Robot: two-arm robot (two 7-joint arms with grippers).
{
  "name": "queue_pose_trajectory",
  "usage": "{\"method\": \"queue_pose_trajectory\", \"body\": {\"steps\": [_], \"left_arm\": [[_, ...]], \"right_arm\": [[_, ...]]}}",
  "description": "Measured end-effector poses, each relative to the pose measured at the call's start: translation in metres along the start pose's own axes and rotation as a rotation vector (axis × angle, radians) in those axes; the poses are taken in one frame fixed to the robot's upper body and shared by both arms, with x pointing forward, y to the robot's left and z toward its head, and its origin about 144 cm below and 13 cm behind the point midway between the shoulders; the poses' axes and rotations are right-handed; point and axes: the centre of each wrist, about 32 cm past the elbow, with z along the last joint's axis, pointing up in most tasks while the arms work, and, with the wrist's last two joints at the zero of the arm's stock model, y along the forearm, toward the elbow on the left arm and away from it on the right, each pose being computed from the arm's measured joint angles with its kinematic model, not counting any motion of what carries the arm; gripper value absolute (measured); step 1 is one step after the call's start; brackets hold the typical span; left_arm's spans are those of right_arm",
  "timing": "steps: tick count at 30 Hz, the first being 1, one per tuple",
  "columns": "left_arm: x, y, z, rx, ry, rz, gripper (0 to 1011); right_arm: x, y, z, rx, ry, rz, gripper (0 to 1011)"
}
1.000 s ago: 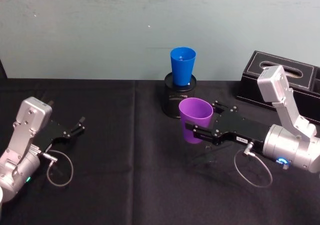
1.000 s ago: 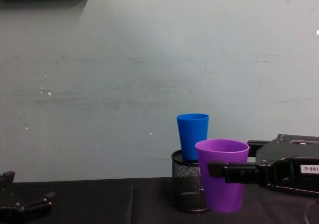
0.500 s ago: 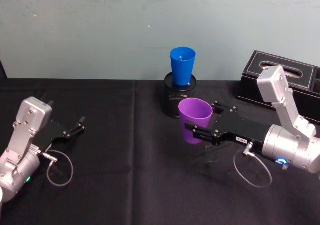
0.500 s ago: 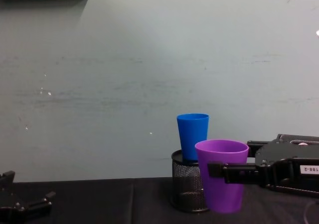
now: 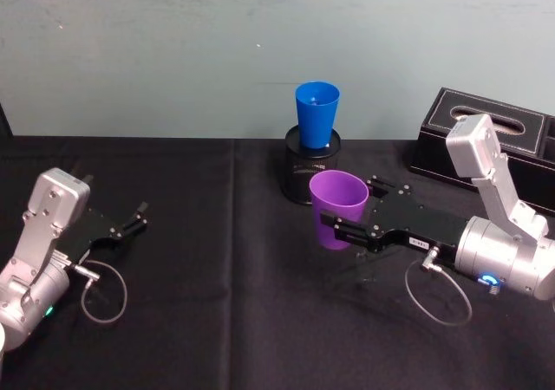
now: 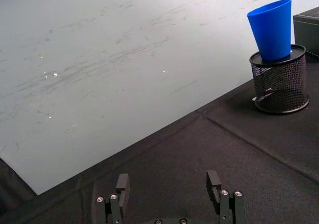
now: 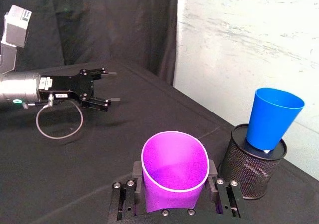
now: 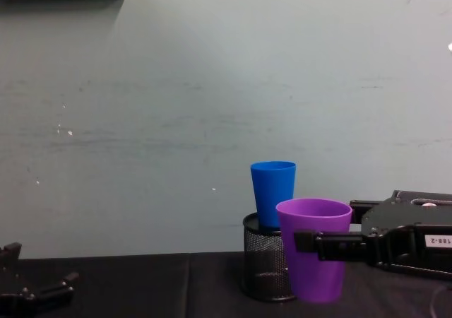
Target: Pick up one cup with a gripper and tap it against the other cup.
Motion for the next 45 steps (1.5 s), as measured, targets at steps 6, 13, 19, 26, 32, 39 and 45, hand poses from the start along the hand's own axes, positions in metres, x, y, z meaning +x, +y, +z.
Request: {"method": "queue_pose_trajectory", "body": {"steps": [6, 13, 19, 26, 32, 39, 45], "left_arm": [[0.0000, 0.0000, 0.0000, 0.000, 0.000, 0.000, 1011], [0.0000, 0.0000, 0.0000, 0.000, 0.000, 0.000, 1011], [0.0000, 0.0000, 0.0000, 0.000, 0.000, 0.000, 1011], [0.0000, 0.0000, 0.0000, 0.000, 0.000, 0.000, 1011], [0.0000, 0.0000, 0.0000, 0.000, 0.000, 0.000, 1011], [0.0000, 0.0000, 0.0000, 0.000, 0.000, 0.000, 1012], [0.0000, 0.0000, 0.0000, 0.000, 0.000, 0.000, 1011]], "right_arm": [[0.0000, 0.0000, 0.0000, 0.000, 0.000, 0.000, 732], [0.0000, 0.0000, 0.0000, 0.000, 0.000, 0.000, 731], [0.0000, 0.0000, 0.0000, 0.000, 0.000, 0.000, 731], [0.0000, 0.0000, 0.0000, 0.000, 0.000, 0.000, 732], [0.0000, 0.0000, 0.0000, 0.000, 0.000, 0.000, 731], [0.0000, 0.0000, 0.0000, 0.000, 0.000, 0.000, 732], [0.0000, 0.0000, 0.0000, 0.000, 0.000, 0.000, 732]]}}
